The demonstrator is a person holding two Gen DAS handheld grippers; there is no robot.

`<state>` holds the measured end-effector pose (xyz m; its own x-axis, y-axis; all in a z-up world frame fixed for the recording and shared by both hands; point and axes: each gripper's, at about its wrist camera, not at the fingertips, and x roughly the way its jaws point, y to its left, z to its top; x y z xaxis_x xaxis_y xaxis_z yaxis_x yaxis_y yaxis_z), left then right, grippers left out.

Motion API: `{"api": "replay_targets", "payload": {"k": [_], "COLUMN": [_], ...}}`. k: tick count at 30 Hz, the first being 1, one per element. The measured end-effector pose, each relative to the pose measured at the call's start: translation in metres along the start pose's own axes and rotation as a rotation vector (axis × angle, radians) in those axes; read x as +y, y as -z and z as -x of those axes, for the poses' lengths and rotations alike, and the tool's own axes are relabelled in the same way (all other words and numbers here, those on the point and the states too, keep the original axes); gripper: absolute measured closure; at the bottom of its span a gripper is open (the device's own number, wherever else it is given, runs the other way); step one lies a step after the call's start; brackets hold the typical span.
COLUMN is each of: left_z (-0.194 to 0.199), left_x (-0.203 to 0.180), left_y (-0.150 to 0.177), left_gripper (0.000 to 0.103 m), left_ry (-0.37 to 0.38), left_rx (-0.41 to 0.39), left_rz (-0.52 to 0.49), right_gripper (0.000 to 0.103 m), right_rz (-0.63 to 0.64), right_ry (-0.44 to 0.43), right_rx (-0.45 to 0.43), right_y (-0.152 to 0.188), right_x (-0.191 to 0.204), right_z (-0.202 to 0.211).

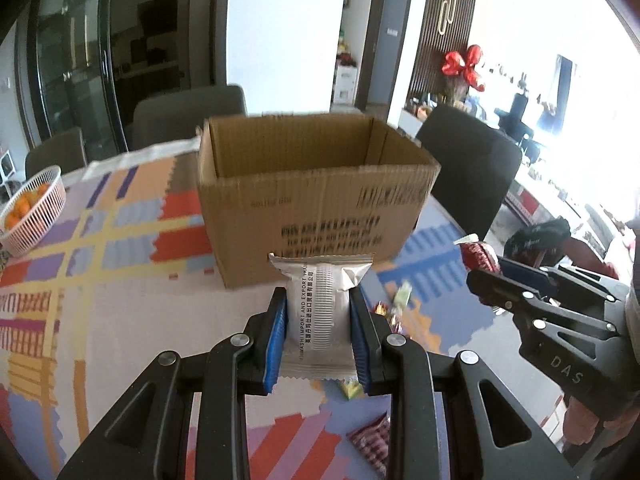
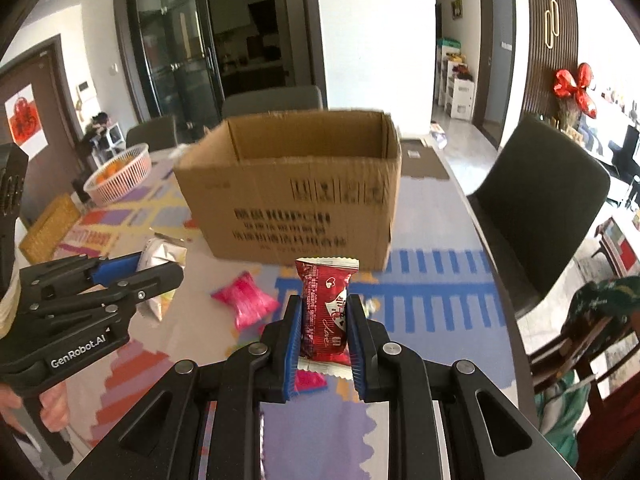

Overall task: Organize snacks
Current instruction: 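Carry the red candy bar and white pastry over the box opening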

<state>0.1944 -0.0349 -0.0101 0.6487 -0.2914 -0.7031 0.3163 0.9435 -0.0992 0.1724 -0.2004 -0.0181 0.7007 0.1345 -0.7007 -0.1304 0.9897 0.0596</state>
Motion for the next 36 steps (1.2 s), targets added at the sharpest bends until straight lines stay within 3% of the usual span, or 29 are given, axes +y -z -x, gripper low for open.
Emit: {"api": "replay_targets", "payload": {"k": [17, 29, 36], "left_z": [0.024, 0.014, -0.004], "left_x": [0.001, 0.012, 0.019], "left_y": [-0.063, -0.106, -0.127], "left_gripper": [0.073, 0.073, 0.073], "left_ry": [-0.006, -0.022, -0.023], "left_rx": [-0.129, -0.140, -0.119], "left_rz": [-0.018, -0.029, -0.035], "right_gripper": [0.080, 0.080, 0.080], "right_rz": [0.010, 0.042, 0.063], "right_ry": [-0.033, -0.041, -0.052], "right_rx": [-0.145, -0.175, -0.141], "right_y": [-0.069, -0.115, -0.139], "right_x": [0.002, 0.010, 0.012], "right_z": [0.025, 0.018, -0.003]}}
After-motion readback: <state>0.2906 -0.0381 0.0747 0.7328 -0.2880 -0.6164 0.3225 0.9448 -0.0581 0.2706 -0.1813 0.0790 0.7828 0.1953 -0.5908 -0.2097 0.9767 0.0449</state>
